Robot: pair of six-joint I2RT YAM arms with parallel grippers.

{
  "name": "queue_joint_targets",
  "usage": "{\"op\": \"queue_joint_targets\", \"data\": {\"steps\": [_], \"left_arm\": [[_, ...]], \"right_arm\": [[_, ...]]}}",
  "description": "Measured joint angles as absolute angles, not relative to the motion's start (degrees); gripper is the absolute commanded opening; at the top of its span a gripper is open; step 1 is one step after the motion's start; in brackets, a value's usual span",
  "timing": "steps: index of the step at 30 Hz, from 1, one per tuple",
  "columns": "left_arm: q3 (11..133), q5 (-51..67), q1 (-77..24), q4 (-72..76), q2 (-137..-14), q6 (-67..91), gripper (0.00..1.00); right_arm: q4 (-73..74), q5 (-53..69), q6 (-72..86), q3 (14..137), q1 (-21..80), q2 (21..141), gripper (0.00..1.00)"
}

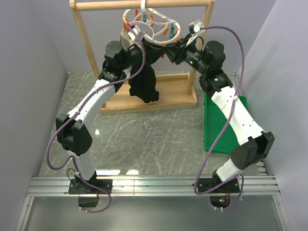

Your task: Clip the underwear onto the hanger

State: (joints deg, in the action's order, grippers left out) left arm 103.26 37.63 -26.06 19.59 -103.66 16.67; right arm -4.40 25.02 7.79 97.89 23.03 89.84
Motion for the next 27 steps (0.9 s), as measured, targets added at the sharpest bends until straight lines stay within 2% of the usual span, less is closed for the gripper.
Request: {"op": "queue_joint_targets", "data": {"steps": [8, 11, 14, 18, 27], "left_arm": [[103.26, 37.60, -25.80, 19.68, -103.66, 16.16, 0.23], [103.26, 37.58, -25.69, 19.59, -103.66, 16.14, 0.30], [103.20, 37.87, -25.76, 19.33, -103.66, 15.92, 0.42], [102.21, 38.11, -26.20, 19.51, -103.66, 15.66, 0.48], [100.49, 37.58, -26.20, 22.06, -103.66, 16.01, 0.48]], "right_arm": [[-3.14, 23.24, 8.08, 99.42, 23.57, 90.94, 0.34], [-3.16, 21.80, 7.94, 99.44, 24.05, 91.13, 0.32], [-3.25, 20.64, 7.86, 99.70, 24.34, 91.57, 0.31], [-3.14, 20.27, 8.08, 100.12, 24.36, 92.29, 0.30], [-2.94, 20.45, 8.60, 100.12, 24.62, 92.38, 0.24]]}}
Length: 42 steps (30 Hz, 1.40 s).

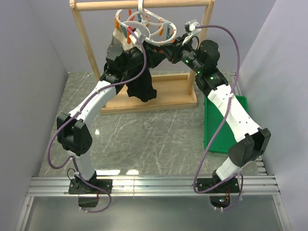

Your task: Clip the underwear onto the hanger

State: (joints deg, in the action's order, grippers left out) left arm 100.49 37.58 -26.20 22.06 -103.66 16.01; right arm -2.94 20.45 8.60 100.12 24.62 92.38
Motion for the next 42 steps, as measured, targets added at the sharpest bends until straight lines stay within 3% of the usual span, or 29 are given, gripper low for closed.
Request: {"op": "queue_joint_targets", "data": {"steps": [5, 10, 21, 25, 30, 33, 34, 37, 42], "left_arm": [[99.66, 37.41, -26.20, 24.21, -103.66, 16.21, 0.44], [97.47, 37.47, -26.17, 26.39, -103.66, 16.19, 0.55], [92.79, 37.60, -26.15, 29.67, -103.44, 16.82, 0.60], [92.03, 37.39, -26.00, 32.21, -103.33, 17.58, 0.53], [91.70, 36.99, -25.85, 34.79, -103.33, 18.24, 0.30], [91.61, 36.58, -25.80, 35.75, -103.33, 18.31, 0.15], [91.61, 36.53, -25.76, 35.86, -103.33, 18.31, 0.14], [91.61, 36.67, -25.58, 35.92, -103.33, 18.33, 0.11], [91.61, 36.97, -25.54, 35.90, -103.33, 18.26, 0.11]], "right_arm": [[-2.92, 20.64, 9.39, 100.12, 24.62, 92.38, 0.20], [-2.92, 20.84, 9.87, 100.12, 24.62, 92.38, 0.20], [-2.79, 20.93, 9.96, 100.16, 24.62, 92.38, 0.22], [-2.76, 21.02, 9.98, 100.16, 24.62, 92.38, 0.23], [-2.76, 21.15, 10.00, 100.16, 24.62, 92.38, 0.23], [-2.76, 22.02, 10.24, 100.16, 24.62, 92.38, 0.31], [-2.83, 22.17, 10.33, 100.16, 24.62, 92.38, 0.39], [-2.94, 23.33, 10.79, 100.16, 24.62, 92.38, 0.52], [-2.96, 24.91, 10.63, 100.16, 24.62, 92.38, 0.58]]}}
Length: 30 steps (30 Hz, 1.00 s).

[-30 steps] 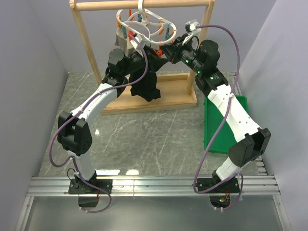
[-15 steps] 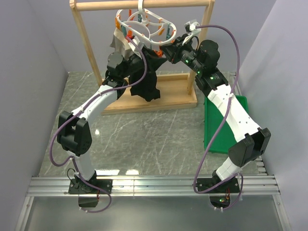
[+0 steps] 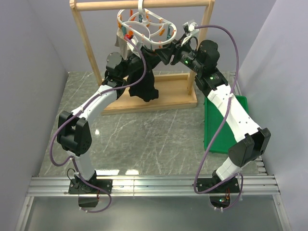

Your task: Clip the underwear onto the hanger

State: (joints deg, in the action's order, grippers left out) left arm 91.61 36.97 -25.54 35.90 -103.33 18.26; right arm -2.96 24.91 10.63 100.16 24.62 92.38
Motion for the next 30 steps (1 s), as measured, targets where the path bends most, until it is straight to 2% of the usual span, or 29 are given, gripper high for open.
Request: {"op": "queue_joint_targets", "data": {"steps": [16, 18, 25, 30], "left_arm": [[91.64, 38.24, -25.21, 35.18, -103.33, 17.41, 0.11], [91.64, 38.35, -25.21, 35.09, -103.33, 17.23, 0.11], [91.64, 38.48, -25.15, 34.83, -103.33, 16.88, 0.11], [91.64, 38.52, -25.06, 34.57, -103.31, 16.12, 0.11]], "right_arm": [[0.71, 20.38, 6.90, 102.28, 27.38, 94.00, 0.60], [1.06, 19.53, 6.24, 102.45, 27.51, 94.08, 0.56], [3.90, 16.86, 5.58, 104.86, 28.16, 95.44, 0.52], [5.41, 16.27, 6.09, 106.06, 28.49, 95.92, 0.38]]}}
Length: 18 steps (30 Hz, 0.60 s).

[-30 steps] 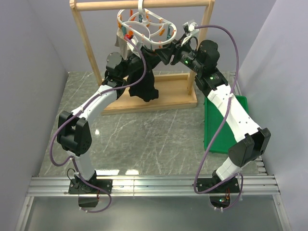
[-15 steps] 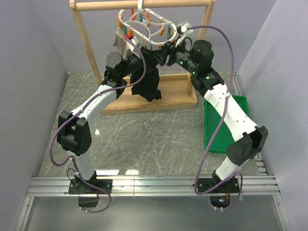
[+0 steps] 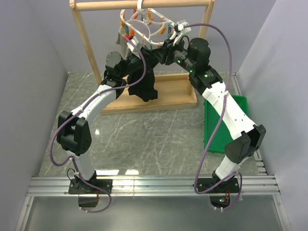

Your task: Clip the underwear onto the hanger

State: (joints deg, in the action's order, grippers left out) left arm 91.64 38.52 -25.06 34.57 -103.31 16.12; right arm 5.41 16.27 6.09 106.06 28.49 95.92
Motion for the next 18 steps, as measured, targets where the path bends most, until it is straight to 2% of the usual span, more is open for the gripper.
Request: {"op": "queue_joint_targets", "data": {"steps": [1, 4, 6, 7, 13, 15, 18], "left_arm": [[91.64, 38.54, -25.04, 34.50, -103.31, 16.12, 0.11], [91.64, 38.46, -25.04, 34.39, -103.31, 16.14, 0.13], [91.64, 38.41, -24.95, 34.24, -103.31, 16.16, 0.17], [91.64, 38.41, -24.95, 34.20, -103.33, 16.16, 0.22], [91.64, 38.72, -25.12, 33.91, -103.28, 15.68, 0.40], [91.64, 38.79, -25.30, 33.69, -103.18, 15.53, 0.40], [91.64, 38.61, -25.43, 33.34, -102.96, 15.49, 0.31]], "right_arm": [[5.74, 16.27, 6.17, 106.39, 28.49, 96.05, 0.27], [7.68, 16.16, 6.48, 108.05, 28.49, 96.75, 0.10], [8.32, 16.12, 6.61, 108.64, 28.49, 97.01, 0.02], [8.40, 16.12, 6.63, 108.66, 28.49, 97.01, 0.00], [8.62, 15.75, 7.86, 108.73, 28.47, 97.01, 0.00], [8.58, 15.70, 8.56, 108.73, 28.36, 97.01, 0.00], [8.34, 16.14, 10.00, 108.73, 28.08, 97.01, 0.00]]}}
